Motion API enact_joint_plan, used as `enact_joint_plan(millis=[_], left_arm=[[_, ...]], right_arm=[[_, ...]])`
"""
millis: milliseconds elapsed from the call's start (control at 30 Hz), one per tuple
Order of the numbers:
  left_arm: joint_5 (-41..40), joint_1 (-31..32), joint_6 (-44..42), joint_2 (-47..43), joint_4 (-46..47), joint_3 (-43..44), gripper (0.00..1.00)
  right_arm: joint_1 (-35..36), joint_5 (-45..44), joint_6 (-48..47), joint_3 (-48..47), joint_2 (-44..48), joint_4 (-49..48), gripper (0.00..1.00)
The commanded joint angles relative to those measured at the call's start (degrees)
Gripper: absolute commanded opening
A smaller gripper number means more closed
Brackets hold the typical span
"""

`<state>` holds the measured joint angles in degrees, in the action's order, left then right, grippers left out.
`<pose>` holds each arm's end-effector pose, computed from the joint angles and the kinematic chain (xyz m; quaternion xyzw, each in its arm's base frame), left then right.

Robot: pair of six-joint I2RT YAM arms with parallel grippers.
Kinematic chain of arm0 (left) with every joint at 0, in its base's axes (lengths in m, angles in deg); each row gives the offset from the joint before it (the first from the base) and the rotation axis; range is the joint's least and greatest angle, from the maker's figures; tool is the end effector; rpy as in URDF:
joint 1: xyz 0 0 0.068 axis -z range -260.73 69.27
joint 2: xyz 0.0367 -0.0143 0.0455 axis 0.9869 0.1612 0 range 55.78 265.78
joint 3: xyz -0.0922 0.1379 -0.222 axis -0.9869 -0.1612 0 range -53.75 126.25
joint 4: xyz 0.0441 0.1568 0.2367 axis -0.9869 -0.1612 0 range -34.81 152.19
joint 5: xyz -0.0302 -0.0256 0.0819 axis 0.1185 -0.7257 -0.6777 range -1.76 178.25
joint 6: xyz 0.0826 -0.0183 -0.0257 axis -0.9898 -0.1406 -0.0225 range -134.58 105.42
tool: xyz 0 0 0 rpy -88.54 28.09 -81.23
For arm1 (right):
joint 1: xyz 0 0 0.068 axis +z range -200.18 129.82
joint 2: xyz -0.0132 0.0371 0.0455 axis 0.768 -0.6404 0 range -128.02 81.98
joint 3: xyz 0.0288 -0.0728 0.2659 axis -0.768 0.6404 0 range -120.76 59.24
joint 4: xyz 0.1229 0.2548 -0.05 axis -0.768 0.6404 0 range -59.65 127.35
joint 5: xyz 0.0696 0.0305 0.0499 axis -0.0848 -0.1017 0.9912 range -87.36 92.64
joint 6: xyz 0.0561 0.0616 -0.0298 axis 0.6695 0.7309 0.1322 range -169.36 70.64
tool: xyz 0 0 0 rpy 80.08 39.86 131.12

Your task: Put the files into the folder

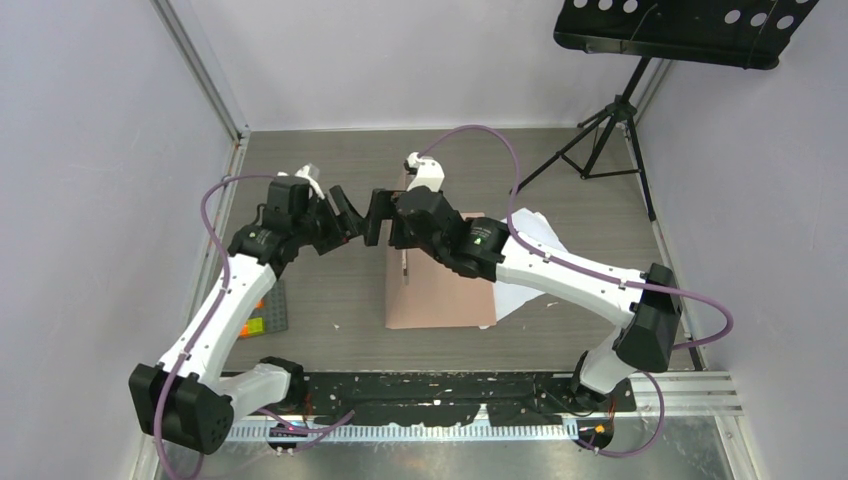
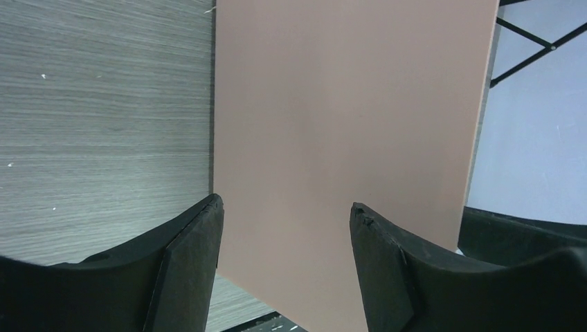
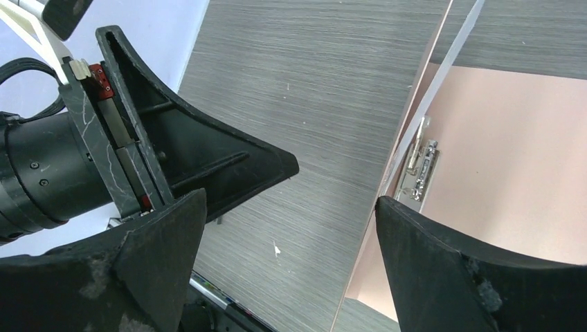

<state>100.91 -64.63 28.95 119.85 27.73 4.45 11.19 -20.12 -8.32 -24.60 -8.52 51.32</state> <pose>0.2784 -0.0982 0.2892 -0.1689 0.8873 -0.2944 0.3124 0.2326 0.3625 0.3419 -0.0474 0.8436 0.2899 0.4496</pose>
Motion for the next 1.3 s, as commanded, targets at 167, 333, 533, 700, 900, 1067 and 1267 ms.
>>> enact_joint_plan(millis=[167, 333, 533, 700, 900, 1067, 1267], left_arm=[[4.65, 0.43, -3.91, -1.16, -3.58, 6.02, 0.67], [5.9, 0.43, -4.42, -1.69, -5.5, 8.38, 0.68], [3.78, 0.43, -9.36, -5.56, -10.41, 9.32, 0.68], [3.98, 0.43, -12.81, -8.24, -10.99, 8.28, 0.69], [3.83, 0.43, -16.88, -11.89, -11.38, 7.11, 0.69], [5.33, 0.43, -20.03, -12.72, -12.76, 8.12, 0.69], [7.42, 0.51, -20.42, -12.95, -12.57, 8.36, 0.69]], right_arm=[[0.51, 4.09, -0.99, -1.59, -0.92, -6.91, 0.99], [0.44, 6.91, -0.41, -1.48, -2.21, -9.77, 0.99], [0.51, 8.4, -0.15, -3.06, -2.82, -10.73, 0.96], [0.51, 10.01, 0.71, -3.54, -3.99, -11.79, 0.96], [0.44, 11.28, 0.91, -2.79, -3.73, -13.38, 0.95], [0.09, 13.41, 0.87, -2.32, -3.83, -14.63, 0.96], [-0.1, 13.97, 0.73, -2.65, -4.29, -14.32, 0.95]])
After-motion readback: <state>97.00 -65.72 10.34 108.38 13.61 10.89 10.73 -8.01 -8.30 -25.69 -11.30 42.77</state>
